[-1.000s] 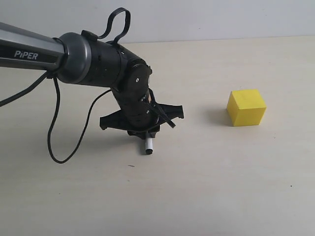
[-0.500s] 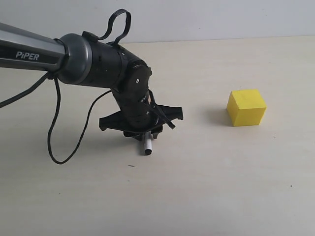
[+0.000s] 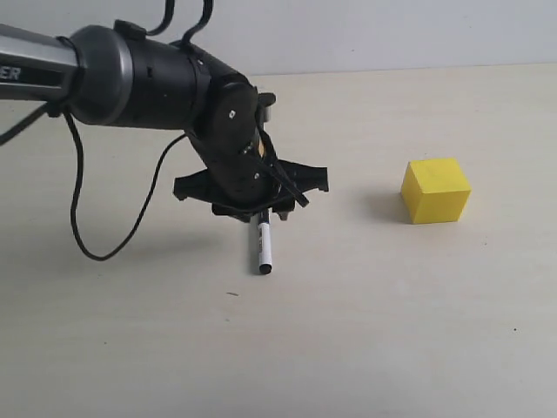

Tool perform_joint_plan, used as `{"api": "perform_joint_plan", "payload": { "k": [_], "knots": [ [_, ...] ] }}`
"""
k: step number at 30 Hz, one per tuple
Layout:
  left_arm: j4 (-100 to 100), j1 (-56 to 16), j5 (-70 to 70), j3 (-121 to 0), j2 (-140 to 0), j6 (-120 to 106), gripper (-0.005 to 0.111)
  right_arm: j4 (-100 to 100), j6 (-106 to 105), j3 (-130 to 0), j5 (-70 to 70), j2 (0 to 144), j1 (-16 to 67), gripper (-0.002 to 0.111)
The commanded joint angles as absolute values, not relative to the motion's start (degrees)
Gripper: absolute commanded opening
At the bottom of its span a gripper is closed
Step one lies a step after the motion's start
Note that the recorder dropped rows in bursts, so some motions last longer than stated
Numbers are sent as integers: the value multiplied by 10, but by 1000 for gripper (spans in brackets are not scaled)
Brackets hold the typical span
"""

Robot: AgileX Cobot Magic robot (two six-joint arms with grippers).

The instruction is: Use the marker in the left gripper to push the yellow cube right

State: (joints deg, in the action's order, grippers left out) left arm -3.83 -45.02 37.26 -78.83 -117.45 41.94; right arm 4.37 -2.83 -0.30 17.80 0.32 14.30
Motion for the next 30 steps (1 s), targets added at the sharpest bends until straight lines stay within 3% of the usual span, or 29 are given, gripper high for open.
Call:
{"api": "perform_joint_plan", "payload": {
  "k": [1, 6, 7, 11, 15, 20, 21, 24, 30],
  "knots": [
    [-57, -451, 373, -788, -1132, 369, 39, 44, -29, 0, 171, 0, 140, 0],
    [-94, -451, 399, -785, -1100, 316, 2, 44, -29, 0, 171, 0, 140, 0],
    [-104, -452, 414, -784, -1097, 315, 0, 44, -29, 0, 171, 0, 140, 0],
    [-134, -452, 395, -742, -1072, 316, 0, 44, -29, 0, 171, 0, 140, 0],
    [-149, -452, 259, -643, -1019, 317, 0, 44, -29, 0, 171, 0, 140, 0],
    [-188, -452, -19, -469, -928, 317, 0, 44, -29, 0, 171, 0, 140, 0],
    [-202, -451, -143, -402, -881, 304, 0, 44, -29, 0, 171, 0, 140, 0],
    [-204, -451, -345, -268, -771, 211, 0, 44, -29, 0, 171, 0, 140, 0],
    [-202, -451, -370, -189, -600, 150, 0, 44, -29, 0, 171, 0, 140, 0]
  ]
}}
